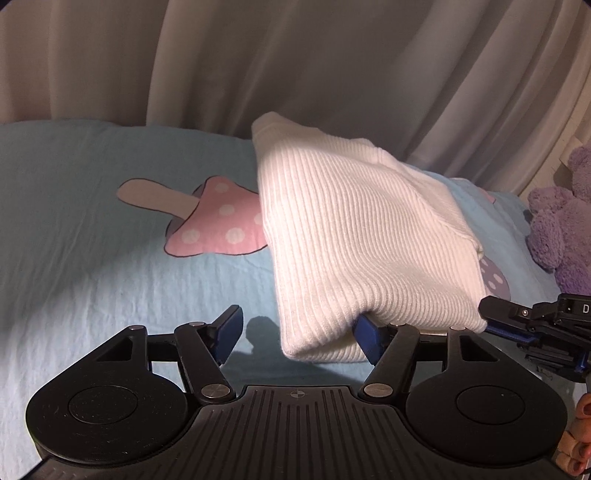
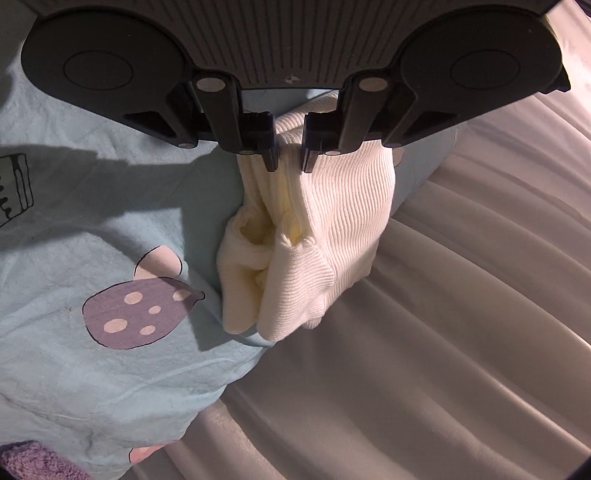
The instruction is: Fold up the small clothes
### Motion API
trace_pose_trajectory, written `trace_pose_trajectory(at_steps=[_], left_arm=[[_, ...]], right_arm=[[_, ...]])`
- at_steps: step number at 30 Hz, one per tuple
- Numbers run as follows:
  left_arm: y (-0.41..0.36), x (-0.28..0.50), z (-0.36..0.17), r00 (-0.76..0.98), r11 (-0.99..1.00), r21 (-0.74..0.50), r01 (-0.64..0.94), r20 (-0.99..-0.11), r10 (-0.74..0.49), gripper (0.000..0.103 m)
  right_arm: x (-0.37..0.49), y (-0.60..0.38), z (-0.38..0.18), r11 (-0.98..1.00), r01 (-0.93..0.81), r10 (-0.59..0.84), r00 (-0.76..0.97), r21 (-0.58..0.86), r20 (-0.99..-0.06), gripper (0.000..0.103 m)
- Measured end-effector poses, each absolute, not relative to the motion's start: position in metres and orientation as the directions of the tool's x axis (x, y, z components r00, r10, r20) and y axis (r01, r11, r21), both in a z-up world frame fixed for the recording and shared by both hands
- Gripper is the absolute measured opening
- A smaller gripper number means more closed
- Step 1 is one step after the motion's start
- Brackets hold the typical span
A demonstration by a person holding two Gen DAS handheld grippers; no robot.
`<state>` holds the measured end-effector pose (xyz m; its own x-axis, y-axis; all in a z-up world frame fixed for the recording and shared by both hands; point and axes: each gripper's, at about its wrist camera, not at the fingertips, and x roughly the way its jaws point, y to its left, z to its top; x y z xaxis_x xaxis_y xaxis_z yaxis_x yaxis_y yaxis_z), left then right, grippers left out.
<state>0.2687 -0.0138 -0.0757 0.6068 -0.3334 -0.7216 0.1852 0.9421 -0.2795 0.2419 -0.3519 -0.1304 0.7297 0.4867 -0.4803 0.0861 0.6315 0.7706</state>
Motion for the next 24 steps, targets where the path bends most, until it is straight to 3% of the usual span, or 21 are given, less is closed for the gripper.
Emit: trace_pose_trajectory(at_steps=[1, 4, 7, 9, 10, 11, 13, 14, 16, 18, 21, 24], left_arm=[[-0.013, 0.269, -0.075, 0.604, 0.94, -0.286, 0.183, -0.722, -0.337, 0.07], [-0.013, 0.27, -0.076, 0.601, 0.94, -0.288, 0.183, -0.723, -0.339, 0.07], [-0.015, 0.271, -0.078, 0.594, 0.94, -0.29, 0.18, -0.729, -0.339, 0.07], [-0.017, 0.271, -0.079, 0.592, 0.942, -0.285, 0.179, -0.733, -0.335, 0.07], [-0.018, 0.272, -0.08, 0.589, 0.943, -0.281, 0.179, -0.737, -0.332, 0.07], [-0.019, 0.272, -0.081, 0.585, 0.944, -0.276, 0.181, -0.741, -0.329, 0.07], [-0.02, 0.273, -0.083, 0.58, 0.947, -0.262, 0.188, -0.748, -0.322, 0.071], [-0.02, 0.273, -0.083, 0.58, 0.947, -0.253, 0.197, -0.749, -0.32, 0.072], [-0.02, 0.273, -0.081, 0.573, 0.949, -0.226, 0.22, -0.757, -0.313, 0.072], [-0.016, 0.273, -0.078, 0.577, 0.949, -0.226, 0.222, -0.754, -0.314, 0.072], [-0.011, 0.275, -0.076, 0.565, 0.945, -0.24, 0.221, -0.759, -0.324, 0.072], [-0.013, 0.275, -0.079, 0.54, 0.942, -0.241, 0.232, -0.774, -0.331, 0.07]], right_arm=[[0.24, -0.354, -0.131, 0.614, 0.09, 0.502, 0.722, 0.784, -0.477, 0.019], [0.239, -0.353, -0.137, 0.58, 0.088, 0.535, 0.708, 0.81, -0.461, 0.041], [0.246, -0.347, -0.144, 0.562, 0.116, 0.529, 0.711, 0.819, -0.464, 0.042], [0.254, -0.34, -0.148, 0.564, 0.119, 0.534, 0.703, 0.817, -0.471, 0.042], [0.257, -0.335, -0.149, 0.579, 0.12, 0.524, 0.702, 0.806, -0.482, 0.035], [0.26, -0.331, -0.148, 0.61, 0.12, 0.502, 0.706, 0.783, -0.499, 0.02], [0.263, -0.327, -0.142, 0.654, 0.121, 0.469, 0.711, 0.747, -0.525, 0.013], [0.261, -0.33, -0.141, 0.621, 0.109, 0.491, 0.718, 0.776, -0.493, 0.011], [0.258, -0.344, -0.146, 0.496, 0.091, 0.56, 0.726, 0.863, -0.399, 0.01], [0.256, -0.357, -0.151, 0.448, 0.104, 0.577, 0.725, 0.888, -0.376, 0.01], [0.258, -0.35, -0.149, 0.633, 0.113, 0.503, 0.692, 0.766, -0.517, 0.01], [0.26, -0.336, -0.143, 0.729, 0.047, 0.478, 0.679, 0.683, -0.558, 0.01]])
